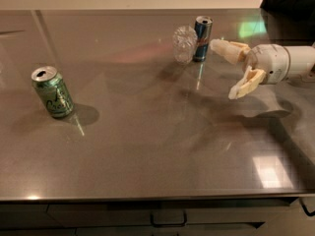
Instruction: Place water bottle upright
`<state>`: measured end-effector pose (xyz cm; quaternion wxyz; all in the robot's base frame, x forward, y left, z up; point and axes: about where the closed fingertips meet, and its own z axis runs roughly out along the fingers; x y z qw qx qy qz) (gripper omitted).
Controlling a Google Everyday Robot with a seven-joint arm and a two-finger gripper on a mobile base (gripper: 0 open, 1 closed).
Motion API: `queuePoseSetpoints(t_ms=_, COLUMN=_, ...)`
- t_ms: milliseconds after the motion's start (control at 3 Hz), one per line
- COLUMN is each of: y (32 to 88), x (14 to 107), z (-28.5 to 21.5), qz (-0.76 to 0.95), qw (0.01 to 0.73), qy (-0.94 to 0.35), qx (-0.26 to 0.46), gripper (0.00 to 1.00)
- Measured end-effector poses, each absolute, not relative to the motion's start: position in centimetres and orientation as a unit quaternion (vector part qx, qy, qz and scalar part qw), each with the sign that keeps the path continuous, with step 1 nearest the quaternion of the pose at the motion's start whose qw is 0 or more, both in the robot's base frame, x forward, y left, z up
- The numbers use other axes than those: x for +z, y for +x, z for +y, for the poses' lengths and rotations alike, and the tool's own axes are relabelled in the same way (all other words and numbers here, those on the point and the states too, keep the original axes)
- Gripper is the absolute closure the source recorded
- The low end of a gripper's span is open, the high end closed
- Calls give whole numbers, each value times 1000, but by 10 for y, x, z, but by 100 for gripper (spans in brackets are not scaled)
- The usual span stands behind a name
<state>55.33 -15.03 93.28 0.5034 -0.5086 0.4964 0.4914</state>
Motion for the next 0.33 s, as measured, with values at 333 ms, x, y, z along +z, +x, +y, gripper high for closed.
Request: queuePoseSetpoints(t_ms=333, y=553, x=933, z=-150, qz=496, qw=503, qy=-509, qx=491, gripper=0)
